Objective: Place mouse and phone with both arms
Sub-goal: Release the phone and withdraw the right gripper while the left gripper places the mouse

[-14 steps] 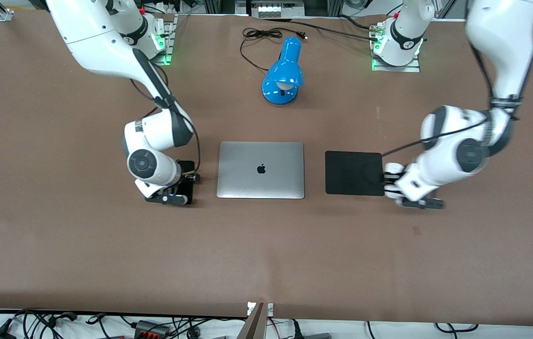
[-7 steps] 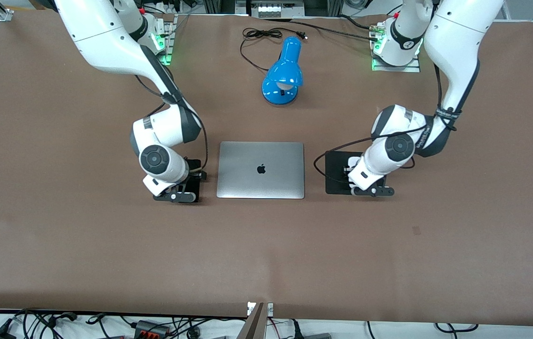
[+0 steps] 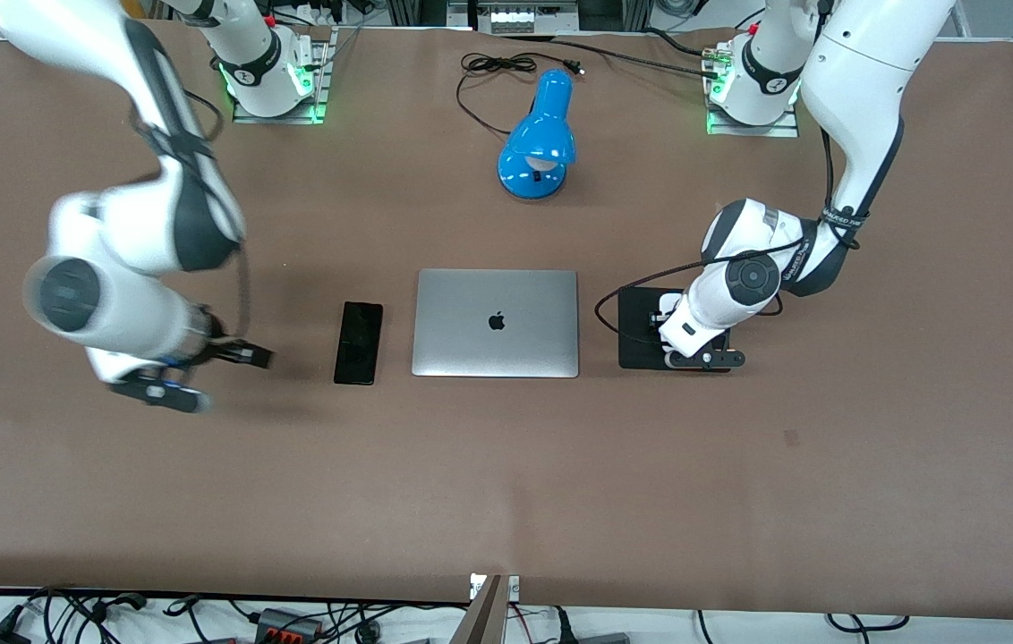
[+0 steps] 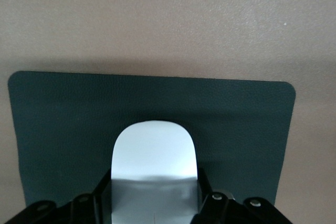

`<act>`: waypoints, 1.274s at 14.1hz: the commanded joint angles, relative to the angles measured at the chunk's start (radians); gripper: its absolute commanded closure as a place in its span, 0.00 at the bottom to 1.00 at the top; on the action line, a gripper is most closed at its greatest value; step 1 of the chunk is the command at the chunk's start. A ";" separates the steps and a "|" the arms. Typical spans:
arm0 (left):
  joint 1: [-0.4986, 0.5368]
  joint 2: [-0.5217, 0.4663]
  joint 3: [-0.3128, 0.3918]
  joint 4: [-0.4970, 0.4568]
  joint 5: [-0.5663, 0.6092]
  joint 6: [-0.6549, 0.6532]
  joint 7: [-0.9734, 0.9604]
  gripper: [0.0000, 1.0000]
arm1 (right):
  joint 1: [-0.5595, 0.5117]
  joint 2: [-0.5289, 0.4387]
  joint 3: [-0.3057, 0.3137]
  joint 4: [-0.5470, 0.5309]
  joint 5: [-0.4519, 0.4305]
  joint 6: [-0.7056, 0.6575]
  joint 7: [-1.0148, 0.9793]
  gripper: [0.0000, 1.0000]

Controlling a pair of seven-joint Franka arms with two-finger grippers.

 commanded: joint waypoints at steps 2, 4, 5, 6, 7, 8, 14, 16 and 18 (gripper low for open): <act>-0.003 -0.008 0.003 -0.004 0.022 0.002 -0.026 0.00 | -0.091 -0.078 0.015 0.031 -0.008 -0.133 -0.130 0.00; 0.002 -0.040 0.003 0.016 0.022 -0.045 -0.028 0.00 | -0.154 -0.132 0.012 0.032 -0.008 -0.200 -0.216 0.00; 0.000 -0.060 0.001 0.048 0.022 -0.115 -0.028 0.00 | -0.192 -0.149 0.011 0.032 -0.006 -0.240 -0.277 0.00; -0.003 -0.072 0.001 0.103 0.022 -0.213 -0.028 0.00 | -0.219 -0.175 0.009 0.043 -0.005 -0.288 -0.353 0.00; -0.001 -0.075 0.004 0.184 0.021 -0.311 -0.028 0.00 | -0.237 -0.186 0.007 0.067 -0.006 -0.327 -0.421 0.00; 0.005 -0.075 0.007 0.276 0.021 -0.382 -0.028 0.00 | -0.272 -0.187 0.006 0.096 -0.006 -0.384 -0.472 0.00; 0.066 -0.115 0.007 0.695 0.019 -0.850 0.162 0.00 | -0.328 -0.207 0.021 0.224 -0.019 -0.477 -0.505 0.00; 0.110 -0.130 0.003 0.766 0.015 -0.977 0.189 0.00 | -0.328 -0.244 0.023 0.171 -0.016 -0.458 -0.505 0.00; 0.169 -0.156 -0.006 0.792 0.005 -1.068 0.231 0.00 | -0.341 -0.310 0.023 0.079 -0.011 -0.394 -0.503 0.00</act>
